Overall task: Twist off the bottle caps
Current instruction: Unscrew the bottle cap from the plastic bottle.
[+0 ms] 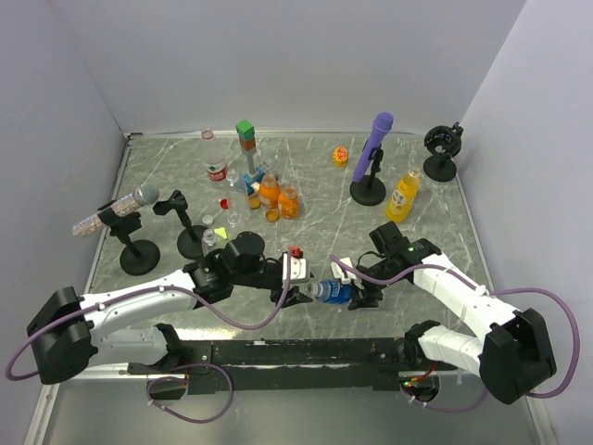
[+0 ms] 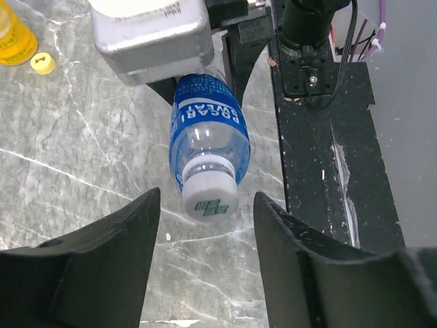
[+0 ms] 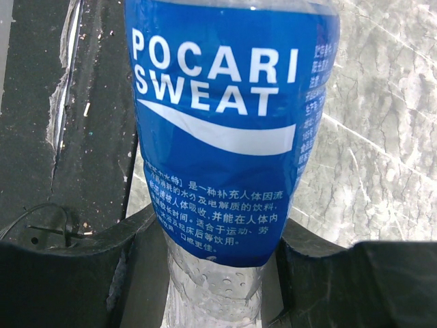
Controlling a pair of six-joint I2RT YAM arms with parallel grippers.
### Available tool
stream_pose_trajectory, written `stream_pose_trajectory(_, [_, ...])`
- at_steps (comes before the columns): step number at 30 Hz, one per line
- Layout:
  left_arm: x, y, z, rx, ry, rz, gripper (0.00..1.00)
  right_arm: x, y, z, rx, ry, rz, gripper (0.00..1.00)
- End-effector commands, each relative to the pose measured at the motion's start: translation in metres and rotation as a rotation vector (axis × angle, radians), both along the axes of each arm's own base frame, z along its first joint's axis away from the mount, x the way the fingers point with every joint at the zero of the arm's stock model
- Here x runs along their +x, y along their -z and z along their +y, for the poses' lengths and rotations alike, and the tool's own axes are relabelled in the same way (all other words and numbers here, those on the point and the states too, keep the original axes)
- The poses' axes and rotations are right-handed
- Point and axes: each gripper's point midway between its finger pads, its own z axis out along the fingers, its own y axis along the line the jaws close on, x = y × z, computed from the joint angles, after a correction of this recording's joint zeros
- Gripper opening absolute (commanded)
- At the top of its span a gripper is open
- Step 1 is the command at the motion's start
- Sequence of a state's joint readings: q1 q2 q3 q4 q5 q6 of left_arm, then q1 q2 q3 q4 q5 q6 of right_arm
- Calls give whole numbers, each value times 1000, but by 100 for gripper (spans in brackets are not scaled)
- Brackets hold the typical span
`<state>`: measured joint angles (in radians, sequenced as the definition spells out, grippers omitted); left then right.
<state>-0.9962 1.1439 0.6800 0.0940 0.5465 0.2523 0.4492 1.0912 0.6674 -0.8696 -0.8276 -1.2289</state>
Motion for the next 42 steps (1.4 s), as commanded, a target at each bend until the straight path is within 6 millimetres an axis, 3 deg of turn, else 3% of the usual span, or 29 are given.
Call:
stream_pose_trajectory(1, [-3, -23, -12, -48, 36, 1, 58, 0, -5, 4, 25, -22, -7, 19])
stream_pose_trajectory(5, [-3, -26, -14, -56, 31, 18, 50, 0, -5, 4, 23, -23, -6, 19])
stream_pose_trajectory(9, [-5, -26, -15, -39, 8, 98, 32, 0, -5, 4, 23, -21, -7, 19])
stream_pose_trajectory(12, [-10, -28, -13, -22, -70, 276, 19, 0, -5, 4, 23, -21, -10, 19])
stream_pose_trajectory(17, [-19, -34, -10, -42, -196, 564, 10, 0, -5, 4, 22, -21, -8, 19])
stream_pose_trajectory(23, [-18, -46, -3, -101, -379, 847, 7, 0, -5, 4, 25, -22, -9, 18])
stream_pose_trajectory(28, [-4, -61, 6, -180, -523, 959, 6, 1, -7, 4, 27, -18, -16, 19])
stream_pose_trajectory(31, [-1, -66, 7, -208, -547, 1010, 1, 0, -8, 4, 29, -20, -22, 18])
stream_pose_trajectory(42, [-5, -64, 6, -199, -607, 1199, 1, 1, -16, 5, 55, -21, -67, 18])
